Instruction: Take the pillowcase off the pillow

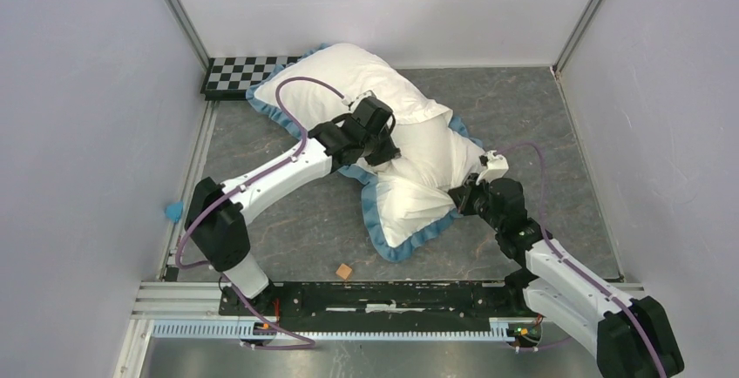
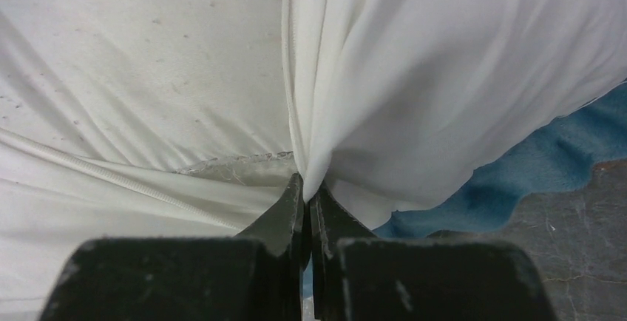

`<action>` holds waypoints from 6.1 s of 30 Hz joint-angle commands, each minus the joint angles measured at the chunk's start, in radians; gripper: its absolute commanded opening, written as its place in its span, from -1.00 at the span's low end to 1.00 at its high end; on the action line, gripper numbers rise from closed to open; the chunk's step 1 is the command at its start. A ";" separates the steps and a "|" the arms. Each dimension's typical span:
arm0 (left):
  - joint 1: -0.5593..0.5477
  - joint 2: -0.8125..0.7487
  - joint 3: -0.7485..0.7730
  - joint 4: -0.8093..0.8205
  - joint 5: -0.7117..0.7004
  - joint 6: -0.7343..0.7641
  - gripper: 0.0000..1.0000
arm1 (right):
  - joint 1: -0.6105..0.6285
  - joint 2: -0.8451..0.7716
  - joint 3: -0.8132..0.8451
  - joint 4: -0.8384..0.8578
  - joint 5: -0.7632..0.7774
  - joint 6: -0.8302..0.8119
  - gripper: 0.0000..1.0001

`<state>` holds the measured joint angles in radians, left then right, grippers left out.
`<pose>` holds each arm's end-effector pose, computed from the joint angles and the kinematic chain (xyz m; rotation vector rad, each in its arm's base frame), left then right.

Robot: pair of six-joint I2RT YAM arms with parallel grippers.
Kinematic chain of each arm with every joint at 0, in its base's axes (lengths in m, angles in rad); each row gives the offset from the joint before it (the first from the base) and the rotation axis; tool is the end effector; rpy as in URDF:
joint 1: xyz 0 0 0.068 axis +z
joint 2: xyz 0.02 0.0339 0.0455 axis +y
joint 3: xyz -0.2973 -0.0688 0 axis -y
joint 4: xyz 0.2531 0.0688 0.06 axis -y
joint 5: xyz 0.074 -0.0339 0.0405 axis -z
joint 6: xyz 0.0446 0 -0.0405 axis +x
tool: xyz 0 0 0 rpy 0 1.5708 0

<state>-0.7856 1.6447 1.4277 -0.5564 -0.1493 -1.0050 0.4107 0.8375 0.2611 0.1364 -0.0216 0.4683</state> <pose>0.2780 -0.2687 0.3316 -0.3442 2.4216 -0.6894 0.1584 0.0700 0.1962 0.0452 2.0586 0.5760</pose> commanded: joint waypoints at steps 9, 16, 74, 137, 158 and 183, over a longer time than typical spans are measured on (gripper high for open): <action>0.074 -0.247 -0.007 0.128 -0.014 0.068 -0.95 | -0.013 0.017 -0.020 -0.042 -0.097 -0.148 -0.49; 0.074 -0.256 -0.105 0.181 0.053 0.066 -0.95 | -0.012 -0.154 0.064 -0.177 -0.194 -0.270 0.21; 0.161 -0.179 0.115 0.083 0.179 0.163 -0.95 | 0.422 0.090 -0.018 0.053 -0.473 -0.366 -0.04; 0.138 -0.246 -0.228 0.315 0.400 0.119 -0.95 | 0.349 0.167 0.479 -0.084 -0.705 -0.643 0.46; 0.140 -0.213 -0.103 0.225 0.337 0.192 -0.95 | 0.491 0.198 0.442 -0.290 -0.568 -0.675 -0.42; 0.223 -0.089 0.315 0.071 0.317 0.194 -0.95 | 0.548 0.198 0.146 -0.166 -0.322 -0.470 -1.00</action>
<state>-0.6174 1.5860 1.5673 -0.7006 0.2241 -0.8032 0.9295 0.9886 0.4782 0.0589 -0.3408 -0.0906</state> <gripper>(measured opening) 0.056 0.014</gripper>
